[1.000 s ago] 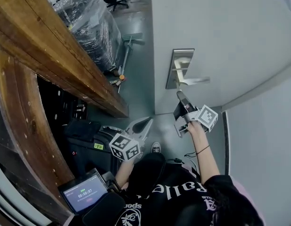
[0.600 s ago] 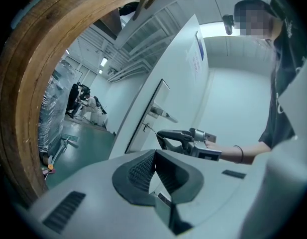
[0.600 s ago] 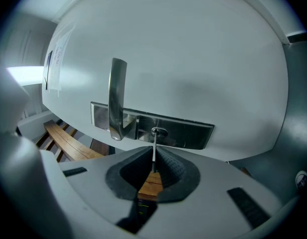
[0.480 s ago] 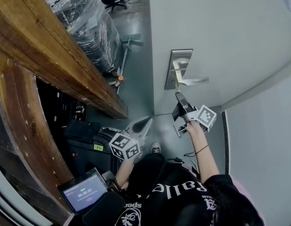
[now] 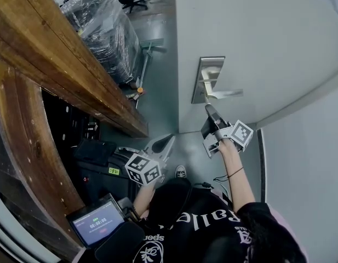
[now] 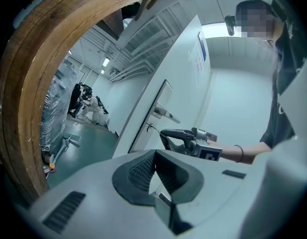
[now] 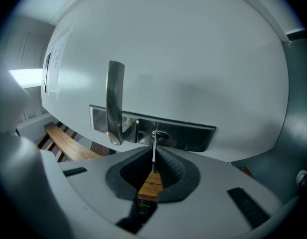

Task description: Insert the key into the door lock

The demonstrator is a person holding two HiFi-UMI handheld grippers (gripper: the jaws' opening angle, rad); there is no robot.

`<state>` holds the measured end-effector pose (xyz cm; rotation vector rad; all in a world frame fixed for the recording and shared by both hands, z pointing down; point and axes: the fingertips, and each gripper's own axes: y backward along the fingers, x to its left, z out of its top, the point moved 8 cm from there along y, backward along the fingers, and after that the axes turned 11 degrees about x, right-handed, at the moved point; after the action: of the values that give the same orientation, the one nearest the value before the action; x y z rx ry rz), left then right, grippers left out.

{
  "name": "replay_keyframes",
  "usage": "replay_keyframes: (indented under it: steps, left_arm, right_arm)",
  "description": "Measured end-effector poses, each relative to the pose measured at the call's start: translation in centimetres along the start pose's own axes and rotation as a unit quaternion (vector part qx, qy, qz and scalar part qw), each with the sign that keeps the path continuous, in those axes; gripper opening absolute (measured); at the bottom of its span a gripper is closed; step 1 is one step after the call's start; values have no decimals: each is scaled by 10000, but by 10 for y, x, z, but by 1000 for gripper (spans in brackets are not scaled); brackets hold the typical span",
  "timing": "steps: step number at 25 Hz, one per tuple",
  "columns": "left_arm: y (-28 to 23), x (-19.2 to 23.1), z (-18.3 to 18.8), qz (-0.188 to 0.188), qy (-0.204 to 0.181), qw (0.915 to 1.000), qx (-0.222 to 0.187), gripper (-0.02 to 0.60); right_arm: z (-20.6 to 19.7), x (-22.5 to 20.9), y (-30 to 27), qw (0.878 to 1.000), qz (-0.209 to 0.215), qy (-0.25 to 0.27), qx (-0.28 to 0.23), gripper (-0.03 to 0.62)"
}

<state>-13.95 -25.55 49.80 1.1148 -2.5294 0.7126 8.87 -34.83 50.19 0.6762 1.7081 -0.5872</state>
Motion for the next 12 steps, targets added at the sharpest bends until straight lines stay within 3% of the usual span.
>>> replay_keyframes:
  steps: [3,12]
  left_arm:
    - [0,0,-1,-2,33,10000,12,5]
    - [-4,-3,-2,-68,49,9999,59,5]
  right_arm:
    - [-1,-2,-1,10000,-47,9,61,37]
    - [1,-7,-6,9985,326,-380,216,37]
